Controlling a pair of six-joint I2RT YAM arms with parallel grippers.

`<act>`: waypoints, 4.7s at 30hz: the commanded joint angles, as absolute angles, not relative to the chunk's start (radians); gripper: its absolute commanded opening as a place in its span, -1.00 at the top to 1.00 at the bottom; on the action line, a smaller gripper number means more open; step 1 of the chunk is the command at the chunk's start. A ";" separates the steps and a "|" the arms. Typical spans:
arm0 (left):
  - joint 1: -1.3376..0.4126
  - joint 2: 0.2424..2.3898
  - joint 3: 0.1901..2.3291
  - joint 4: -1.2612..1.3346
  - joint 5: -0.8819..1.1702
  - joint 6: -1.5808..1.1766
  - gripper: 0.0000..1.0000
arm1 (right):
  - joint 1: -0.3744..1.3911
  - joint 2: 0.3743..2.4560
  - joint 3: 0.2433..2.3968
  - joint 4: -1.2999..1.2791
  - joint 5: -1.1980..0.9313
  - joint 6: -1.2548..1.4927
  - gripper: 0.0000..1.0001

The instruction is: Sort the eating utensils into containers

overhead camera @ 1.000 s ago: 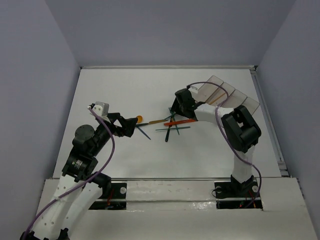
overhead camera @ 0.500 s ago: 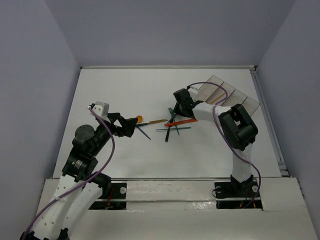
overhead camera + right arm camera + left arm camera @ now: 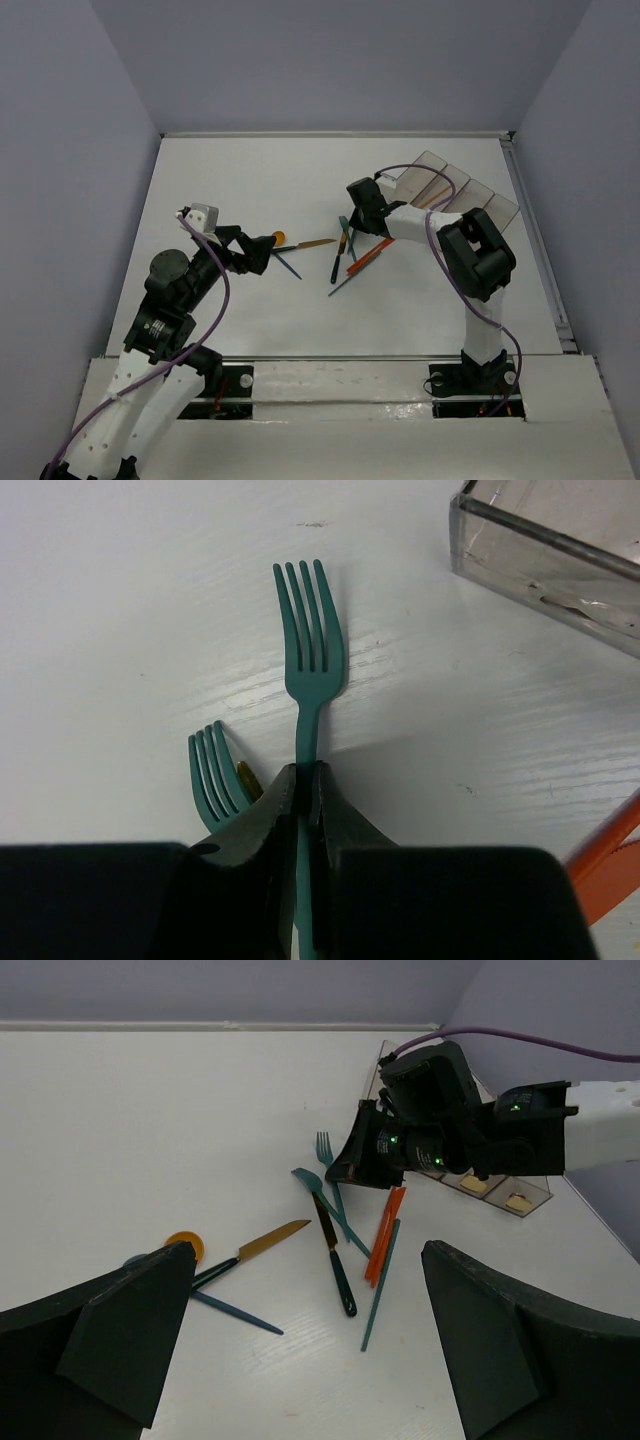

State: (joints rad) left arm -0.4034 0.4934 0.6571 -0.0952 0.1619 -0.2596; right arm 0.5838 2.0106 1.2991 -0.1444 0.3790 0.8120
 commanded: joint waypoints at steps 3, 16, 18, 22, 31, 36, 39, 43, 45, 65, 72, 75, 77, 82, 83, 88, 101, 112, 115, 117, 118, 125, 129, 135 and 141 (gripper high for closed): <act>-0.397 0.491 0.696 -0.048 0.183 -0.262 -0.98 | 0.591 1.921 1.304 -0.104 0.403 0.802 0.99; -0.397 0.497 0.698 -0.048 0.187 -0.261 -0.98 | 0.546 1.658 1.262 -0.006 0.449 0.695 1.00; -0.397 0.495 0.698 -0.049 0.189 -0.261 -0.98 | 0.482 1.654 1.259 -0.028 0.443 0.680 1.00; -0.397 0.494 0.698 -0.049 0.190 -0.261 -0.98 | 0.368 1.672 1.273 -0.023 0.405 0.657 1.00; -0.397 0.495 0.699 -0.051 0.190 -0.258 -0.98 | 0.245 1.860 1.485 -0.100 0.316 0.626 1.00; -0.397 0.494 0.701 -0.052 0.186 -0.255 -0.98 | 0.213 1.928 1.542 -0.140 0.336 0.660 0.99; -0.397 0.494 0.701 -0.054 0.186 -0.255 -0.98 | 0.213 1.922 1.502 -0.098 0.339 0.687 0.99; -0.397 0.492 0.701 -0.052 0.186 -0.255 -0.98 | 0.204 1.939 1.493 -0.107 0.359 0.703 0.98; -0.397 0.491 0.699 -0.054 0.187 -0.255 -0.98 | 0.204 1.944 1.485 -0.104 0.368 0.704 0.96; -0.397 0.479 0.699 -0.054 0.183 -0.255 -0.98 | 0.224 1.795 1.362 -0.095 0.266 0.620 0.24; -0.397 0.454 0.699 -0.057 0.176 -0.253 -0.98 | 0.468 1.521 1.068 -0.163 0.304 0.583 0.21; -0.397 0.439 0.699 -0.055 0.181 -0.253 -0.98 | 0.573 1.402 0.929 -0.207 0.324 0.647 0.18; -0.397 0.426 0.699 -0.055 0.184 -0.255 -0.98 | 0.650 1.326 0.867 -0.236 0.368 0.707 0.18; -0.397 0.400 0.700 -0.058 0.176 -0.252 -0.98 | 0.748 1.253 0.767 -0.328 0.426 0.813 0.10; -0.397 0.397 0.701 -0.060 0.173 -0.252 -0.98 | 0.761 1.256 0.767 -0.342 0.436 0.827 0.05; -0.397 0.385 0.701 -0.061 0.172 -0.252 -0.98 | 0.831 1.331 0.778 -0.373 0.476 0.900 -0.23; -0.416 0.379 0.701 -0.064 0.172 -0.252 -0.98 | 0.841 1.519 0.856 -0.396 0.511 0.948 0.09; -0.416 0.383 0.699 -0.064 0.183 -0.253 -0.98 | 0.841 1.620 0.853 -0.419 0.534 0.957 0.29; -0.416 0.385 0.698 -0.061 0.184 -0.253 -0.98 | 0.841 1.623 0.833 -0.436 0.549 0.963 0.49; -0.416 0.385 0.699 -0.061 0.183 -0.253 -0.98 | 0.841 1.621 0.827 -0.457 0.563 0.969 0.58; -0.416 0.387 0.699 -0.061 0.184 -0.253 -0.98 | 0.841 1.618 0.821 -0.463 0.566 0.973 0.68; -0.416 0.393 0.698 -0.063 0.181 -0.253 -0.98 | 0.841 1.580 0.798 -0.505 0.603 1.002 0.91; -0.416 0.399 0.696 -0.063 0.181 -0.253 -0.98 | 0.841 1.551 0.816 -0.564 0.650 1.023 1.00; -0.416 0.403 0.698 -0.063 0.178 -0.252 -0.98 | 0.828 1.382 0.868 -0.572 0.722 0.950 1.00; -0.416 0.414 0.693 -0.061 0.192 -0.249 -0.98 | 0.573 1.246 0.889 -0.235 0.597 0.637 1.00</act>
